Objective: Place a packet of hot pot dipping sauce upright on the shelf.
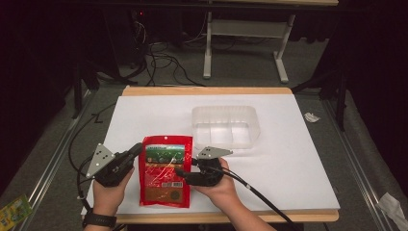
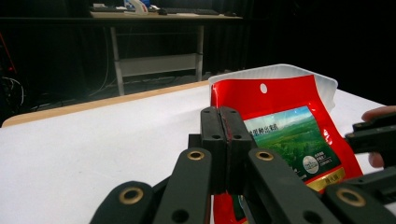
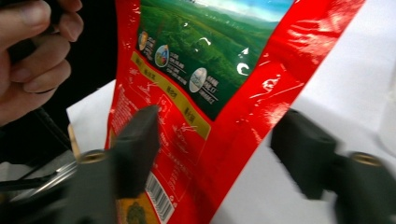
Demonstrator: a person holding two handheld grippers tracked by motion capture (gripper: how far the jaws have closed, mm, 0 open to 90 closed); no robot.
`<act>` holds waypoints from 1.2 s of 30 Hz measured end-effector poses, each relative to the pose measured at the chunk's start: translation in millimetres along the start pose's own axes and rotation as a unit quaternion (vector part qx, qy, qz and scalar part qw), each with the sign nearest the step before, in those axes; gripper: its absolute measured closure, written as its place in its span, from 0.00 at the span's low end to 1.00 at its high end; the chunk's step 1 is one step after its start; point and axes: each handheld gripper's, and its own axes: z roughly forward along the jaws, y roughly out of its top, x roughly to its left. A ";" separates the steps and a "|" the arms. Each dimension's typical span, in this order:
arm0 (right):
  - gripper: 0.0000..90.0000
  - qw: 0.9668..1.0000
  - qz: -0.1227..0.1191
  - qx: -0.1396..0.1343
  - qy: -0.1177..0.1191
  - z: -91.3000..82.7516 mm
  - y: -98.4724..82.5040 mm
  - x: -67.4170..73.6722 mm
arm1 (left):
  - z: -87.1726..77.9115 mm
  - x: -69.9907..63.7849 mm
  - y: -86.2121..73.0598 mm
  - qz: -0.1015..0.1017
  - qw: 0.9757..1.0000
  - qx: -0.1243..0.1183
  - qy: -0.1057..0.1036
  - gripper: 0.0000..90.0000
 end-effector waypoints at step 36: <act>1.00 0.999 -0.026 -0.043 0.015 -20.7 2.3 10.8 | 11.4 -3.1 -30.7 -0.100 0.989 0.085 -0.065 1.00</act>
